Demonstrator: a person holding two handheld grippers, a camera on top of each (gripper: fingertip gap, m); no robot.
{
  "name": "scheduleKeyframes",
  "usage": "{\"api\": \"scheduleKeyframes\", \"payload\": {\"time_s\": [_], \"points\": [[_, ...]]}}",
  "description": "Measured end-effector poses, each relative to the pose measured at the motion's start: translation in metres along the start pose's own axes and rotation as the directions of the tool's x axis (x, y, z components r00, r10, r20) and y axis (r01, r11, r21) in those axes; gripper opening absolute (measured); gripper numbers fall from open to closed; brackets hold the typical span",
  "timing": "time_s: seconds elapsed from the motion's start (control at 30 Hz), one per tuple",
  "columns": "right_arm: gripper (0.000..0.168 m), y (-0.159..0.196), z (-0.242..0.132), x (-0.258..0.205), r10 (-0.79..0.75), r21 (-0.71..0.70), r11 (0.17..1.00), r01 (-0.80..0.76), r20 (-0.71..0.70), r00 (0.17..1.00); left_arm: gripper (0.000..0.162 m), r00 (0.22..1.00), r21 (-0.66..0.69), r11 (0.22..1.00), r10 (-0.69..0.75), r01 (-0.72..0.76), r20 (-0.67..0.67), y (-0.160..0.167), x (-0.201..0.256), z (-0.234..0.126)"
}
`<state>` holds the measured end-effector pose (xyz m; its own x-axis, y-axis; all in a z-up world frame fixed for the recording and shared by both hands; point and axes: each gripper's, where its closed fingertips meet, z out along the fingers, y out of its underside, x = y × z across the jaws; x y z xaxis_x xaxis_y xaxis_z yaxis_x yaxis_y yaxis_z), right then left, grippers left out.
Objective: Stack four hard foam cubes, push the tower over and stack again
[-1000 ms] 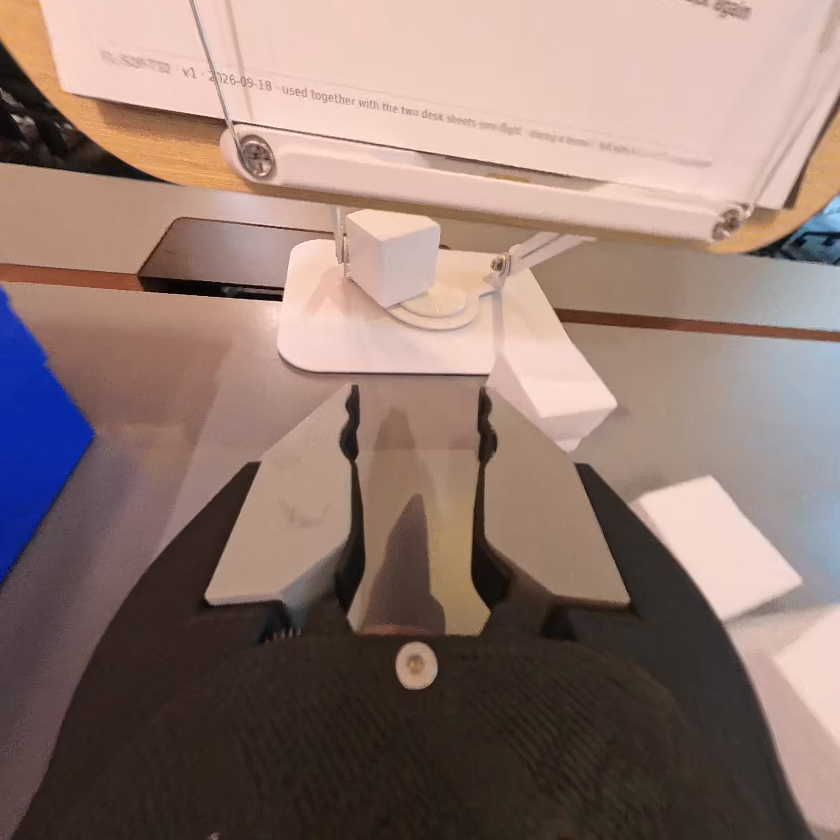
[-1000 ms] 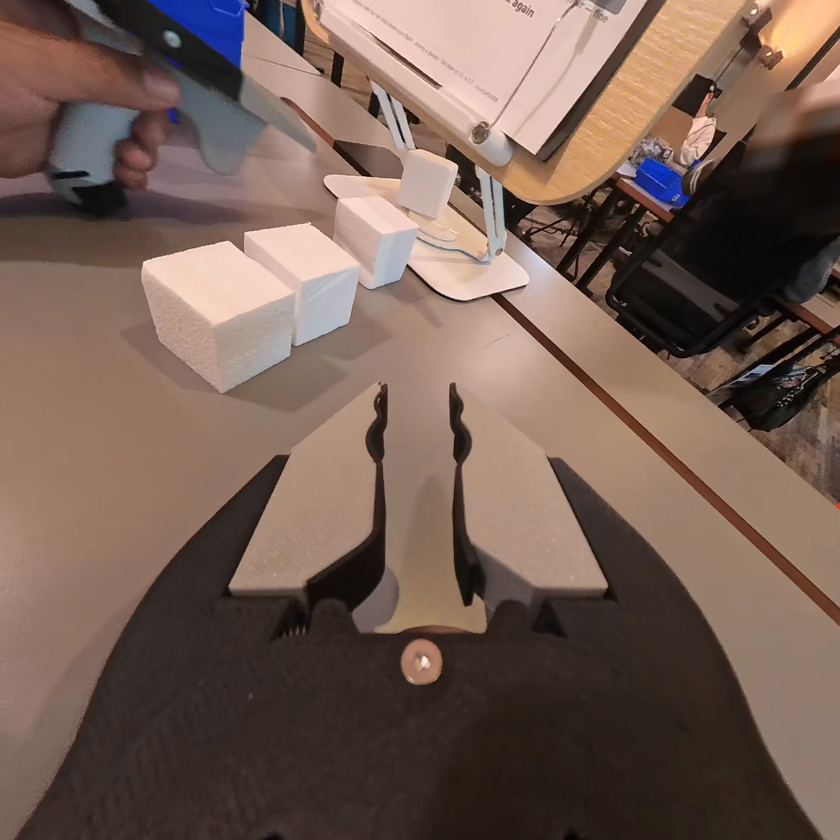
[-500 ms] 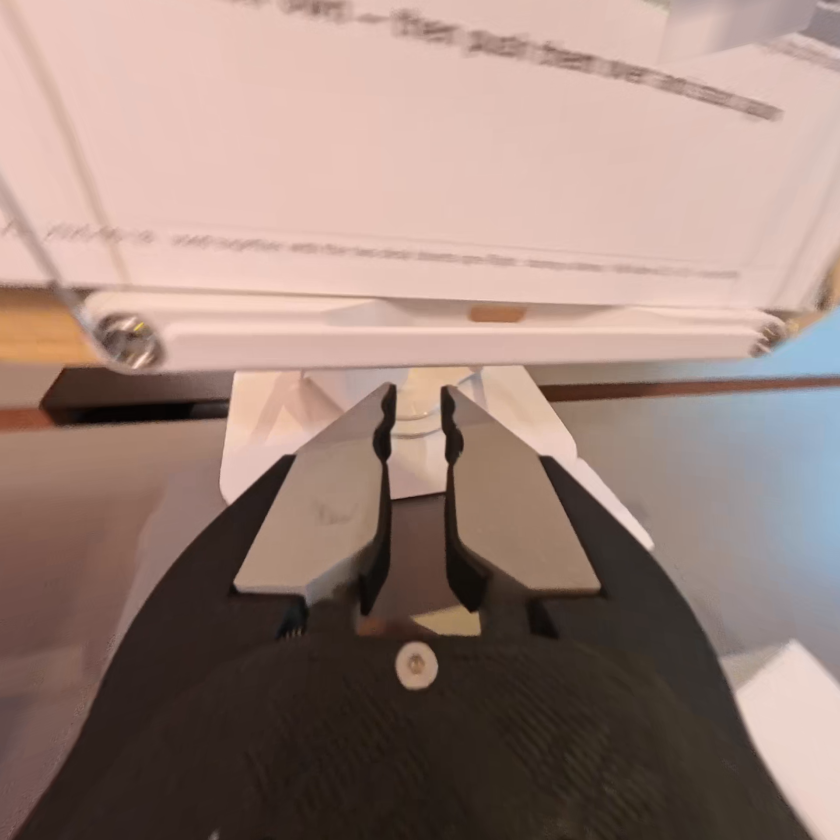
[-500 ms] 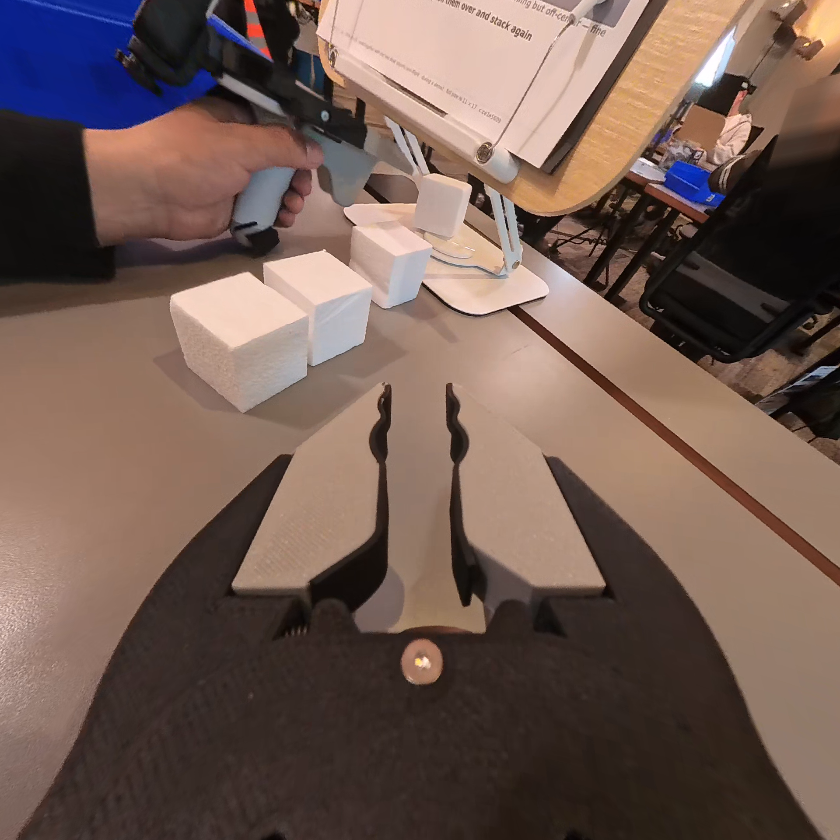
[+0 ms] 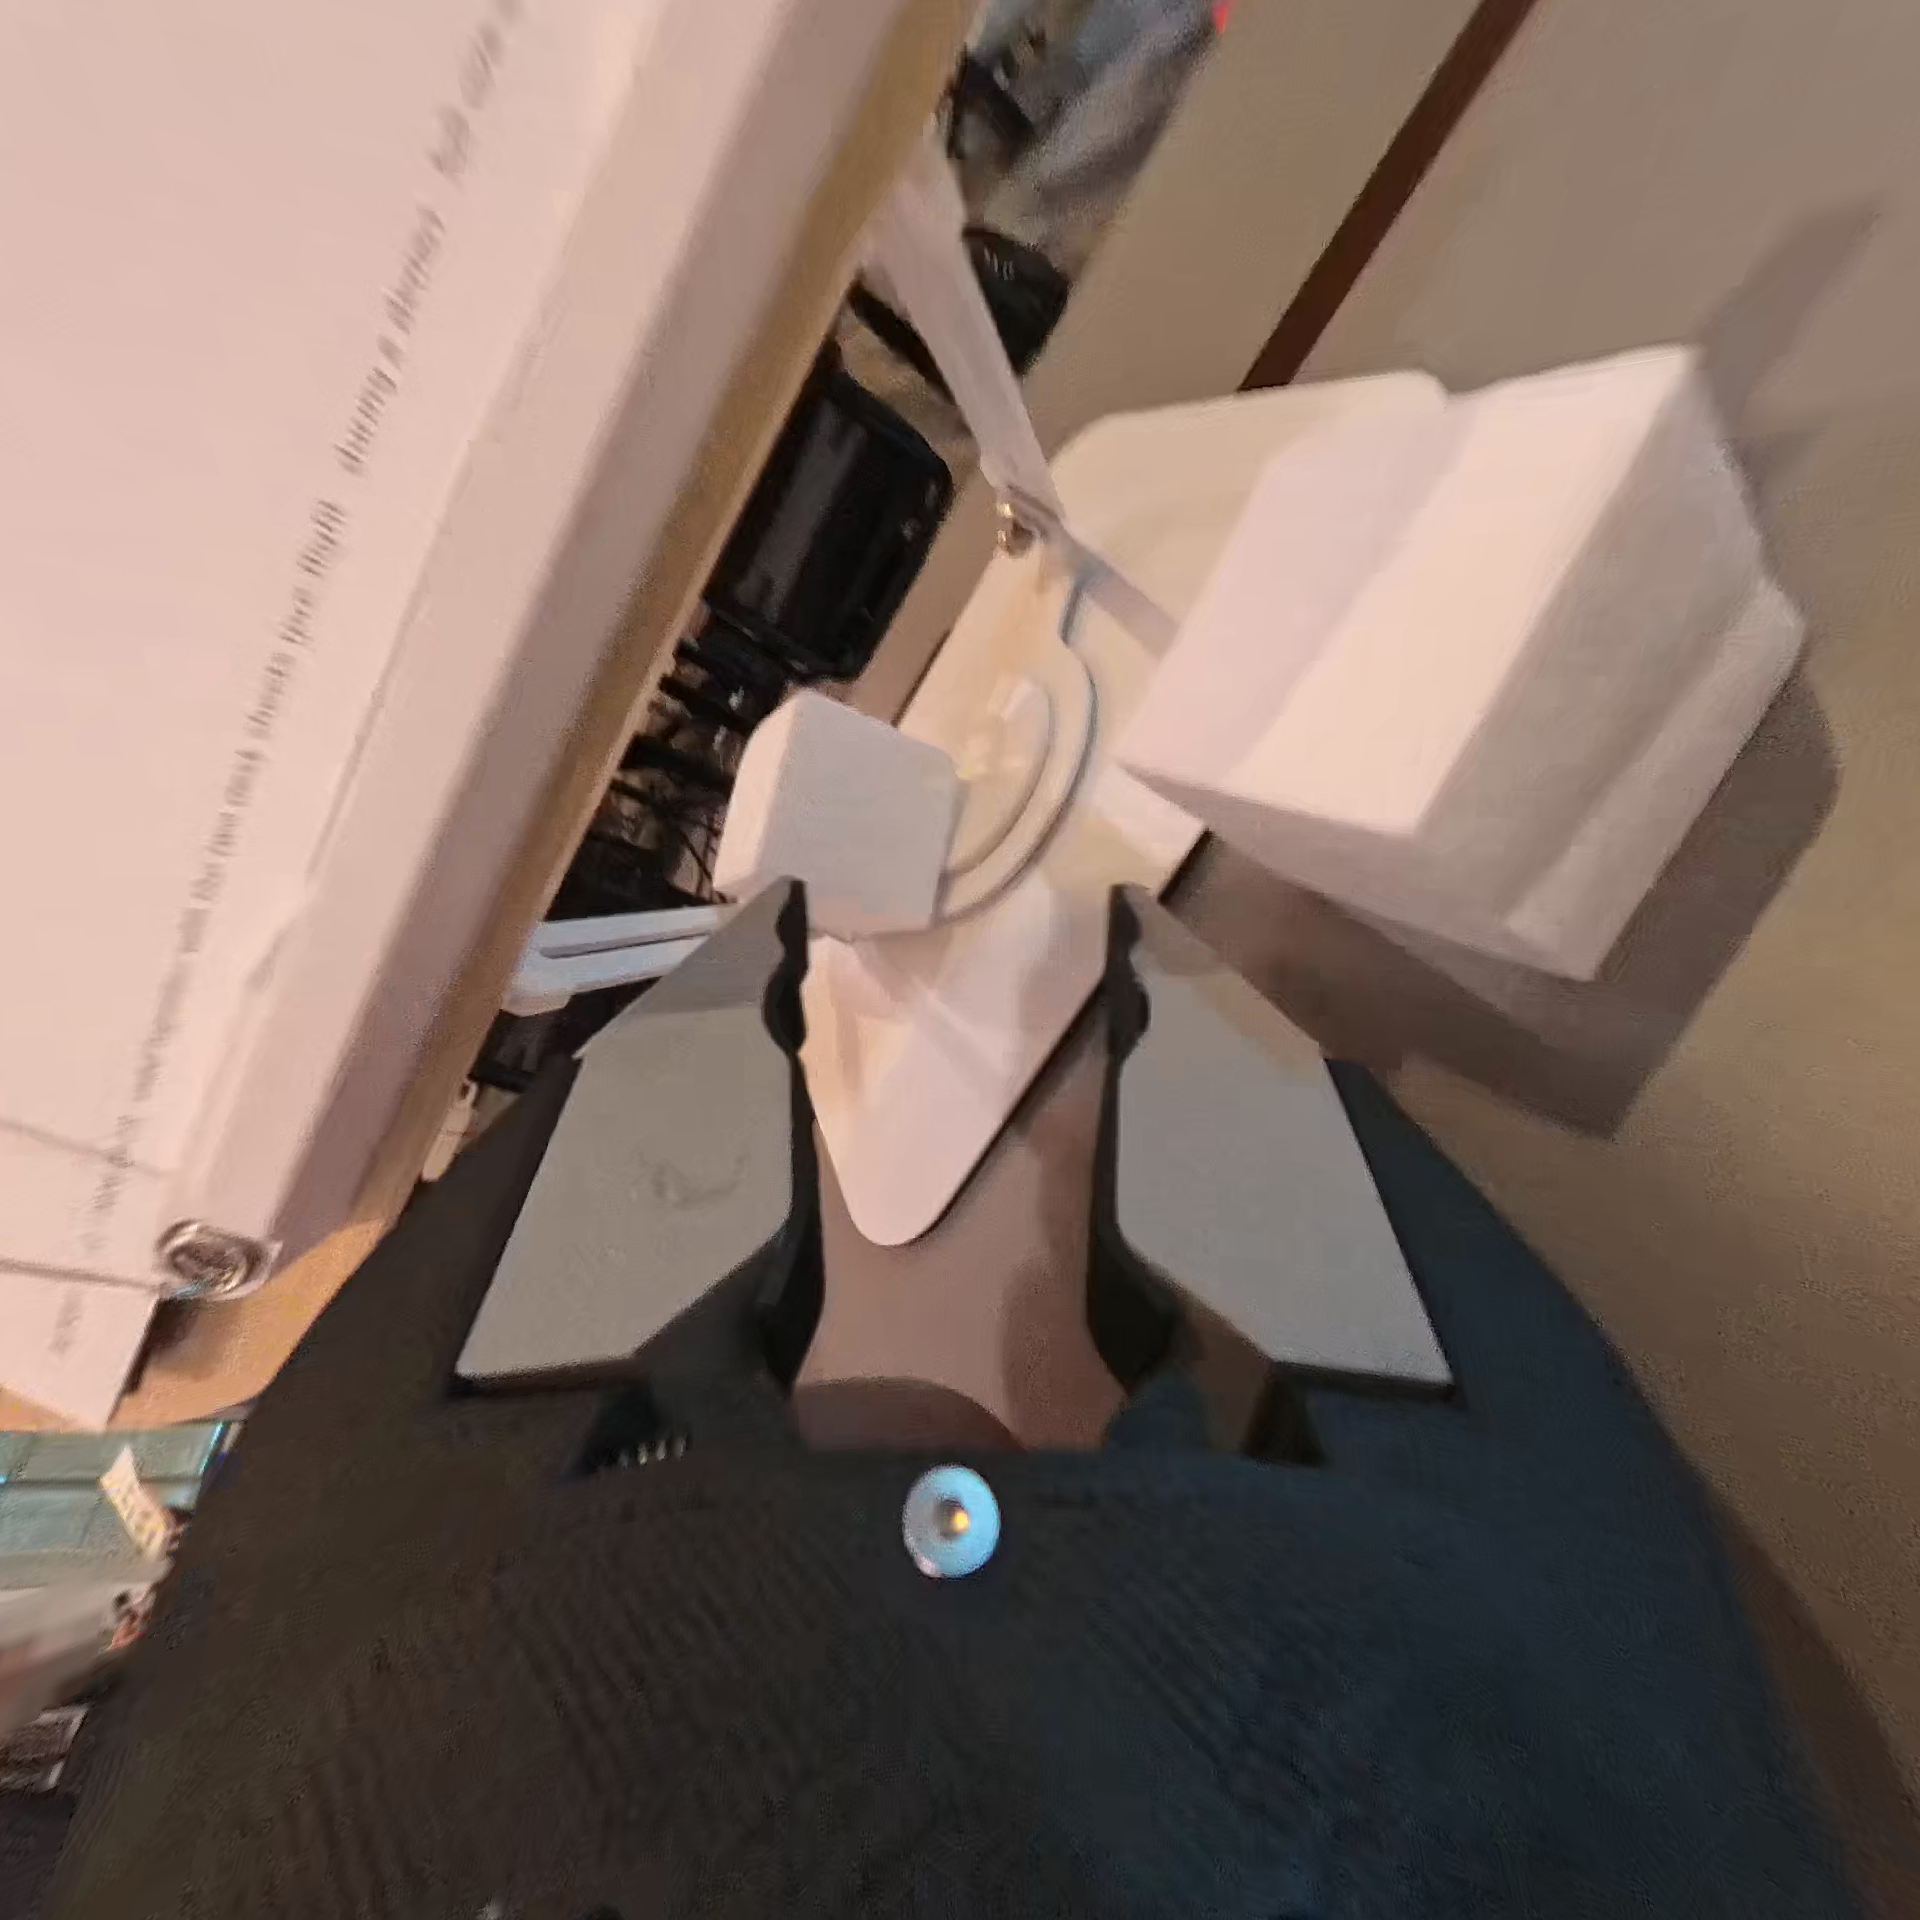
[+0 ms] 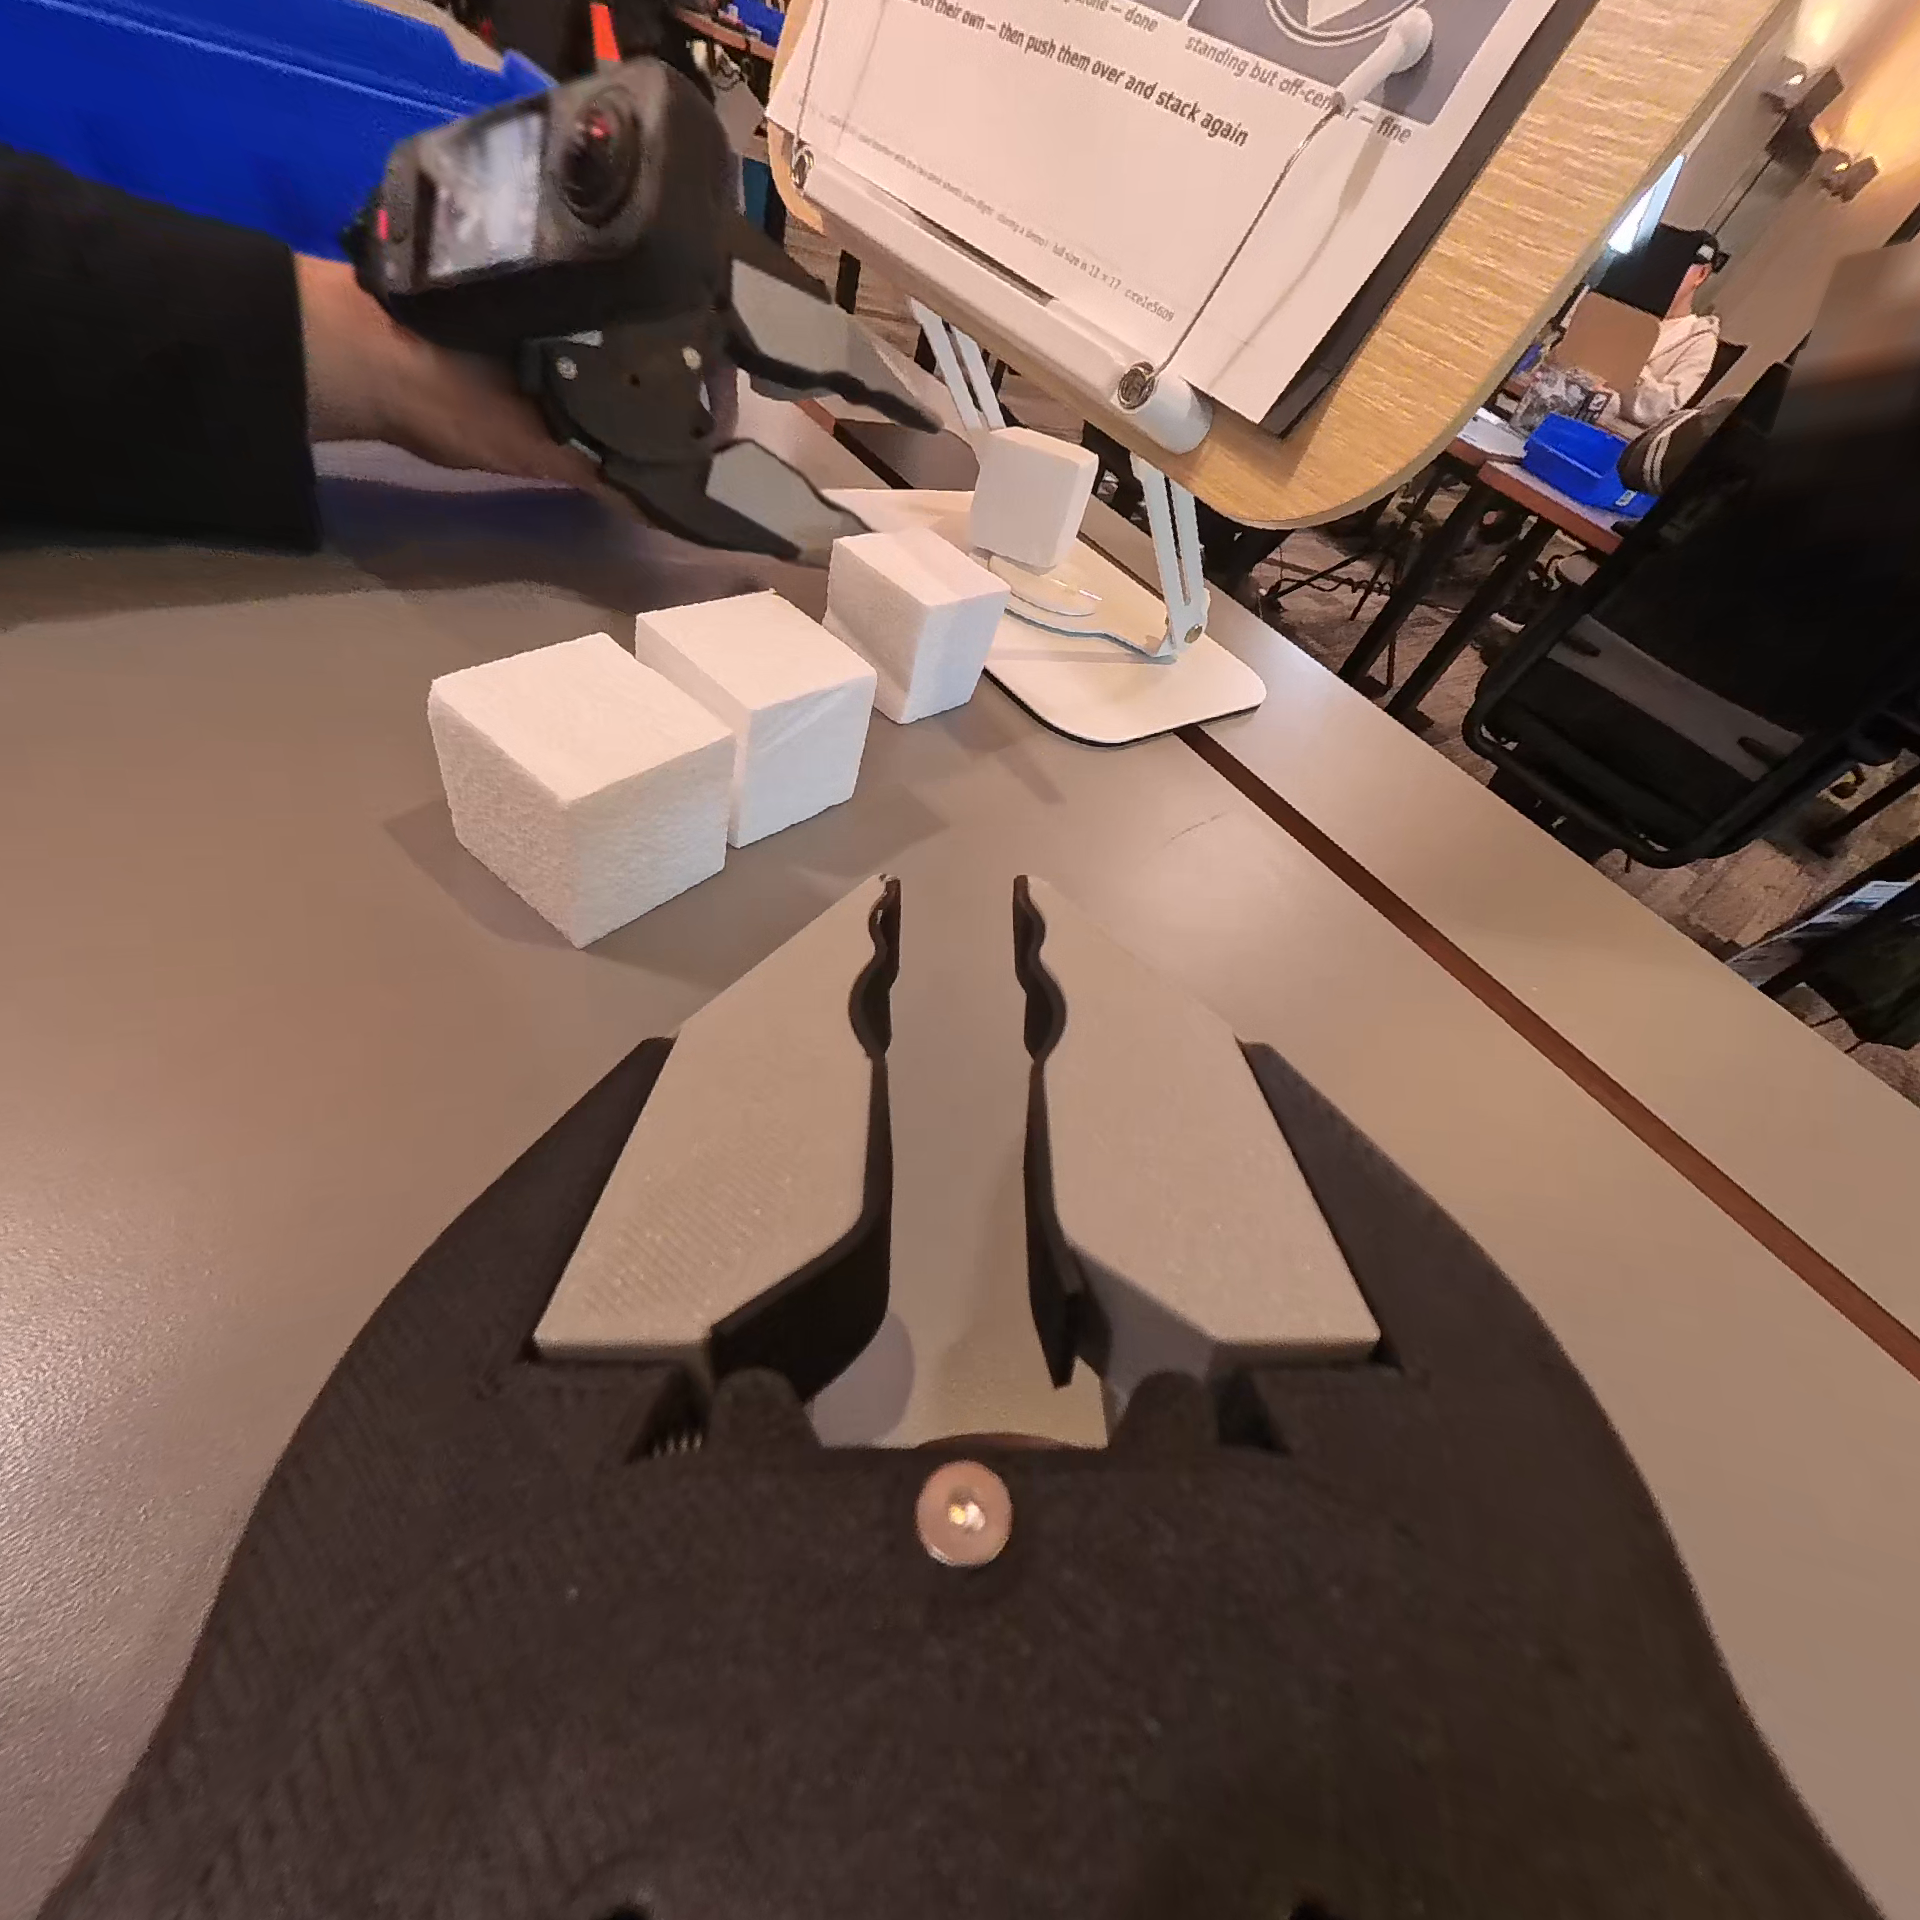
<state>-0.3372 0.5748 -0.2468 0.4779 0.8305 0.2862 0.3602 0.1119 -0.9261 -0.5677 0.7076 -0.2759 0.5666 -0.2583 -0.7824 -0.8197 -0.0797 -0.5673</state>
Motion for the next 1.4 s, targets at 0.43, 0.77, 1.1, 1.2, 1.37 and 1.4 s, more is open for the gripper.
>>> {"api": "scheduleKeyframes", "payload": {"time_s": [0.43,0.77,1.1,1.2,1.37,1.4], "points": [[0.017,0.000,0.000,0.001,0.019,0.006,1.000,-0.019,0.008,1.000,0.081,0.969,0.019,0.980,0.199,-0.199,-0.149,0.005,-0.001,0.018],[0.017,0.000,0.000,-0.001,0.015,0.003,1.000,-0.015,0.015,1.000,0.083,0.978,0.045,0.983,0.183,-0.179,-0.101,0.005,-0.002,0.016],[0.017,-0.002,0.000,-0.005,-0.005,0.009,1.000,0.005,0.019,1.000,0.068,0.988,-0.027,0.994,0.109,-0.107,0.107,0.008,-0.011,0.022],[0.017,-0.002,0.000,-0.005,-0.005,0.009,1.000,0.005,0.021,1.000,0.063,0.990,-0.020,0.993,0.114,-0.113,0.081,0.004,-0.007,0.029],[0.017,-0.002,0.000,-0.004,0.011,0.011,1.000,-0.011,0.028,1.000,0.062,0.992,-0.030,0.995,0.102,-0.100,0.076,0.006,-0.012,0.040],[0.017,-0.002,0.000,-0.004,0.015,0.010,1.000,-0.015,0.030,0.999,0.058,0.990,-0.029,0.993,0.116,-0.114,0.074,0.007,-0.011,0.042]]}}
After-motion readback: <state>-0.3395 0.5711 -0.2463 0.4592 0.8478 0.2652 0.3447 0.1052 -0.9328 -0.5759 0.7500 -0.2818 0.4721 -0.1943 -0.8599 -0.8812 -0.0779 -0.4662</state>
